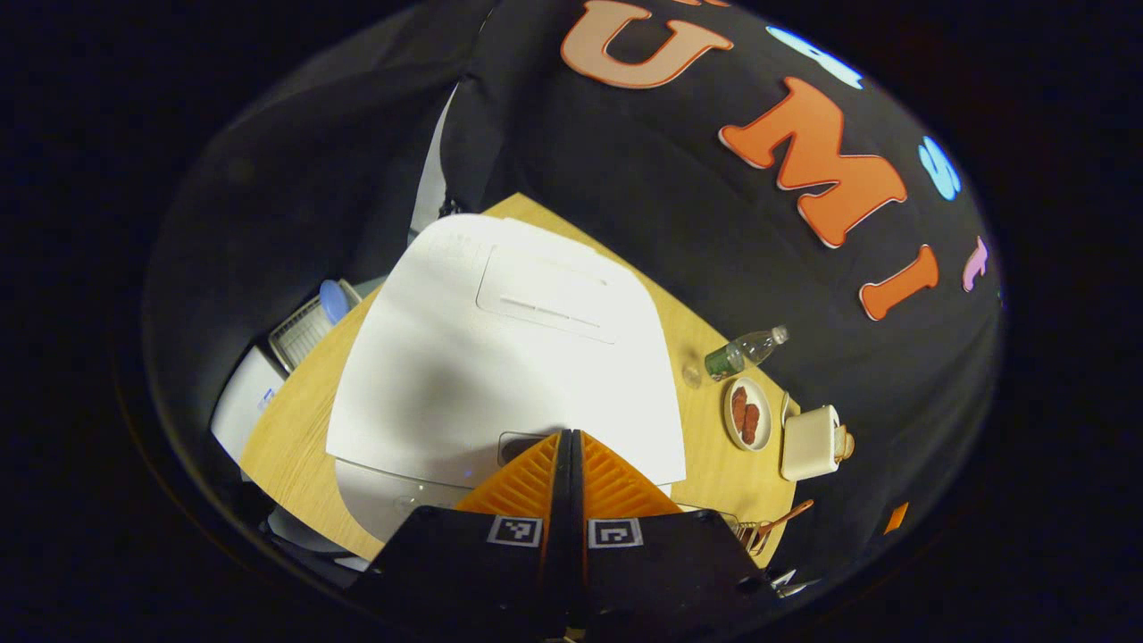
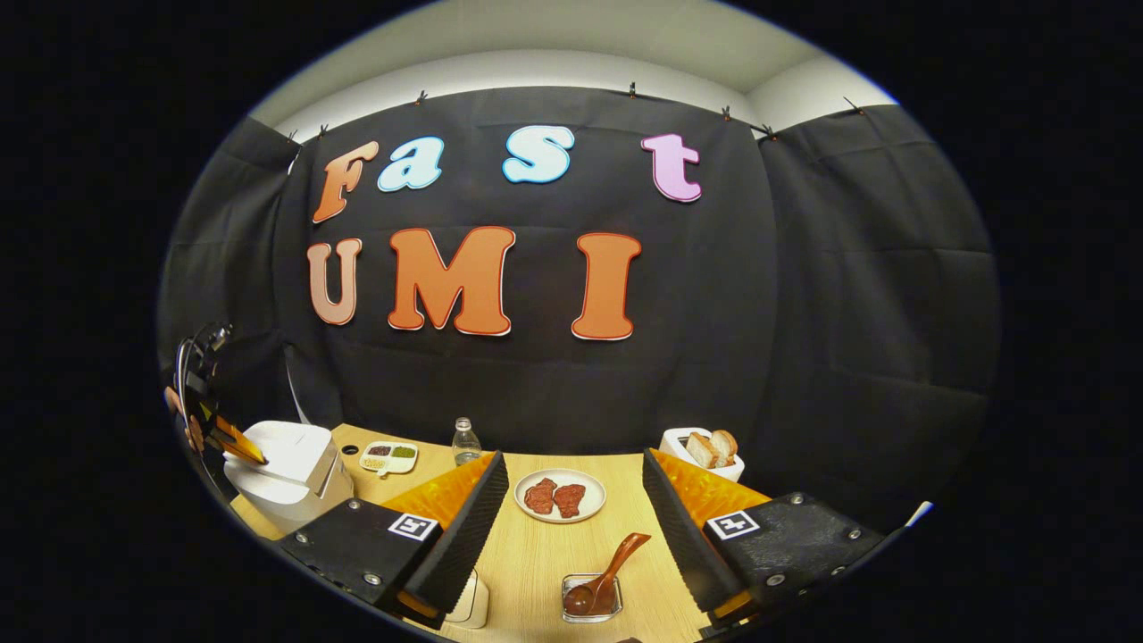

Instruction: Close the left gripper, press the button to open the rice cooker; take a wooden spoon from the chopstick holder with the right hand, scoop a spoonful of rice and pour it into the rice cooker, then put the wooden spoon back into the chopstick holder.

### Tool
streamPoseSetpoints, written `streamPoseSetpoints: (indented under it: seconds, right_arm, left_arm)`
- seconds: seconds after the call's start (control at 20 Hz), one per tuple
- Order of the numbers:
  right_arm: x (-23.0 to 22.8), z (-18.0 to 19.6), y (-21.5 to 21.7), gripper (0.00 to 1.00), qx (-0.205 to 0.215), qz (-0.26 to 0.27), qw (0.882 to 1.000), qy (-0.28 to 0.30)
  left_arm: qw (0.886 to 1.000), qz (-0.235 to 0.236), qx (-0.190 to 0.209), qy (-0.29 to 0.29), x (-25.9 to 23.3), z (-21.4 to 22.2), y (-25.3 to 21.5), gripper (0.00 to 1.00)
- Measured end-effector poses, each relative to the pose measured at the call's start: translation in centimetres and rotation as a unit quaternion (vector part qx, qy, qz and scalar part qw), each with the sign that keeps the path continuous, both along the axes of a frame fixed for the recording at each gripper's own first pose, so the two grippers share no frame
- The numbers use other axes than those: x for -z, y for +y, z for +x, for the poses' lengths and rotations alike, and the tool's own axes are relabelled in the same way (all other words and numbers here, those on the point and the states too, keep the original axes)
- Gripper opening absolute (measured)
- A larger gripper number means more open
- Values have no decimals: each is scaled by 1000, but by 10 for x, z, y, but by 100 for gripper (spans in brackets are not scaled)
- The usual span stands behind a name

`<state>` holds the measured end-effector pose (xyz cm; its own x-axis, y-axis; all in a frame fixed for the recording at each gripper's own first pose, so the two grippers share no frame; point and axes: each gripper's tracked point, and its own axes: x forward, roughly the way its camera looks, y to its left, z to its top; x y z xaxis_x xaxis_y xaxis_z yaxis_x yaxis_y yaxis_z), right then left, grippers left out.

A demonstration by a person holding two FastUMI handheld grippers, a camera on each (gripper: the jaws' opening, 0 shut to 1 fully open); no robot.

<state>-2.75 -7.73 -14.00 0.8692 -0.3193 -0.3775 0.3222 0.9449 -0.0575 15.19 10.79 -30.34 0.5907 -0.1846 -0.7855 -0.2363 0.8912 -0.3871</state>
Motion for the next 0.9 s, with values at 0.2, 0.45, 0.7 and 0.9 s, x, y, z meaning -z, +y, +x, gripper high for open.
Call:
streamPoseSetpoints:
  seconds: [0.2, 0.45, 0.7, 0.9]
  right_arm:
    - [19, 5, -5, 94, -6, 22, 1000, 14]
    - [42, 10, -12, 94, -21, 38, 998, 37]
    - [66, 5, -19, 94, -22, 70, 996, 55]
    - [90, -2, -32, 94, -14, 91, 993, 79]
  left_arm:
    - [988, 52, -33, -143, -63, 13, 6, 5]
    - [965, 123, -25, -232, -118, -10, -14, 5]
    - [935, 214, -7, -283, -144, -45, -38, 5]
    - [921, 241, -3, -307, -159, -61, -61, 16]
